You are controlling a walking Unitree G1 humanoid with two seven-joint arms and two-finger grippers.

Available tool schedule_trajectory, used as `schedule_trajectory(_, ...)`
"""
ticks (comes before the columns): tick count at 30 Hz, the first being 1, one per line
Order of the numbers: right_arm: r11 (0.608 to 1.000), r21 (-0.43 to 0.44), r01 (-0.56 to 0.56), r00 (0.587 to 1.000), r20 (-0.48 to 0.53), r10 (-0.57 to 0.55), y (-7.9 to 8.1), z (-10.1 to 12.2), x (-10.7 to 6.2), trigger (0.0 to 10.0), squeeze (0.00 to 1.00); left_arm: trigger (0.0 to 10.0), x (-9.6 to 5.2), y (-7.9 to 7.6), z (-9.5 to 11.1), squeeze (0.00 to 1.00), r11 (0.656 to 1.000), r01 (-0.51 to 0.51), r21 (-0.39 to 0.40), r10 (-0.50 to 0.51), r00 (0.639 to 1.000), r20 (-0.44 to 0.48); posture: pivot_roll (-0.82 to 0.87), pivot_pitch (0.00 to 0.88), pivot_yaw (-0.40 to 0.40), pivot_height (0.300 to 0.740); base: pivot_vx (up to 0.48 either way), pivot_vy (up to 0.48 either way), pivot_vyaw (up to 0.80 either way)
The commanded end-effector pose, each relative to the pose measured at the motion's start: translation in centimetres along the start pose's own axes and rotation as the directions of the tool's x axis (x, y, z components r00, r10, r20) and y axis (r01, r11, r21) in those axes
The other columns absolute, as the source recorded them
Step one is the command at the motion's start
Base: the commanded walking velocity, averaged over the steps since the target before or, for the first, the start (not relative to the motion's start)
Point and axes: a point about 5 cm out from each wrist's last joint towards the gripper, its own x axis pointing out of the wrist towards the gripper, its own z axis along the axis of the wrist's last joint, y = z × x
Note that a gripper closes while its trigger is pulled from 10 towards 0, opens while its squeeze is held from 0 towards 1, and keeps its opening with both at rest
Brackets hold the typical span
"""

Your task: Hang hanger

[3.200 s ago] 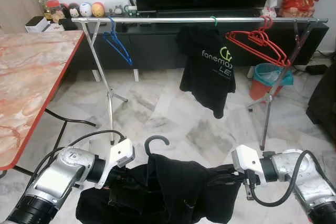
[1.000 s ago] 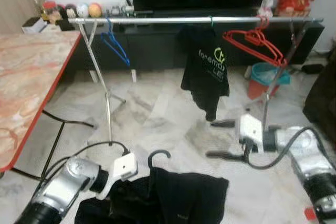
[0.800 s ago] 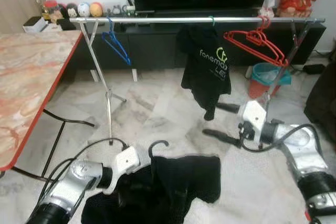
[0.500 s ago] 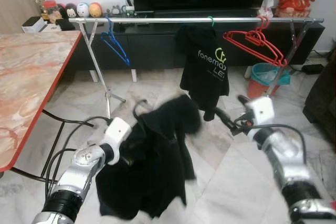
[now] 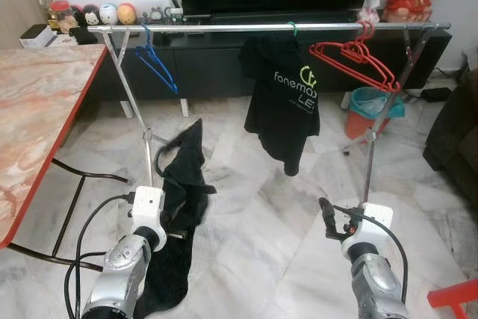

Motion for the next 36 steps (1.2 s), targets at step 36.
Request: schedule_trajectory(36,0.991,0.119,0.053,0.995,-0.092,-0.042,0.1,-1.1,0.7,10.0,0.00,10.0,2.2,-1.9,2.8,0.00,1.000,0.006,0.008,-0.007,0.992,0.124,0.04,0.000,-0.044,0.740,0.390,0.000,-0.10)
